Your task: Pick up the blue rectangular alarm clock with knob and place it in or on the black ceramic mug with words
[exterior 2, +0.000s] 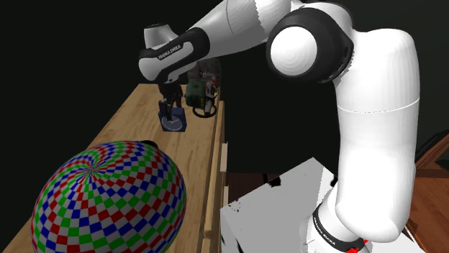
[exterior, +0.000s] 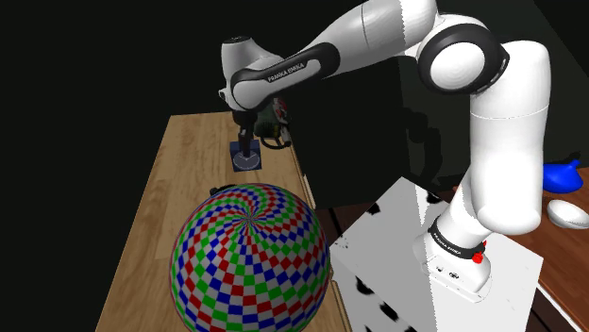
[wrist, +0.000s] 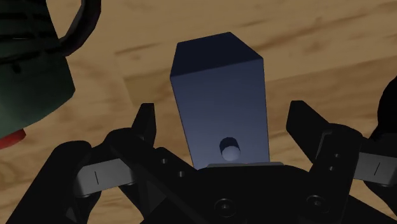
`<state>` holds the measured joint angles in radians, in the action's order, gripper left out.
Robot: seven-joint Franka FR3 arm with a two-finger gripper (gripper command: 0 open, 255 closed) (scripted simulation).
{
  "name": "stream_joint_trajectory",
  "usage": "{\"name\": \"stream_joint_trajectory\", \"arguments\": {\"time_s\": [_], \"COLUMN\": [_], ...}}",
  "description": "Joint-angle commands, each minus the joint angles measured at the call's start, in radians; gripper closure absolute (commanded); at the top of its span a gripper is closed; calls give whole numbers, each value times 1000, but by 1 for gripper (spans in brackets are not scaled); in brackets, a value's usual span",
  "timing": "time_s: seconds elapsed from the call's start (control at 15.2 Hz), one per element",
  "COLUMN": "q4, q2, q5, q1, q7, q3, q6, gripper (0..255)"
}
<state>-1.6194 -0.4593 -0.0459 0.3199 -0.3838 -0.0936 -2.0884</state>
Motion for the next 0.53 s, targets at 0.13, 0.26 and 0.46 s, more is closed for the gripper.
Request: {"name": "stream_joint_trajectory", "arguments": {"time_s": [0.13,0.26,0.46], "q4": [-13,-13,-13], "q2": [-16,-16,-16], "q5": [-2,-2,-2], "q1": [1,1,1], "q7": [1,1,1], "q3": [1,1,1], "q6": [-29,-29,-29], "gripper": [0,0,0]}}
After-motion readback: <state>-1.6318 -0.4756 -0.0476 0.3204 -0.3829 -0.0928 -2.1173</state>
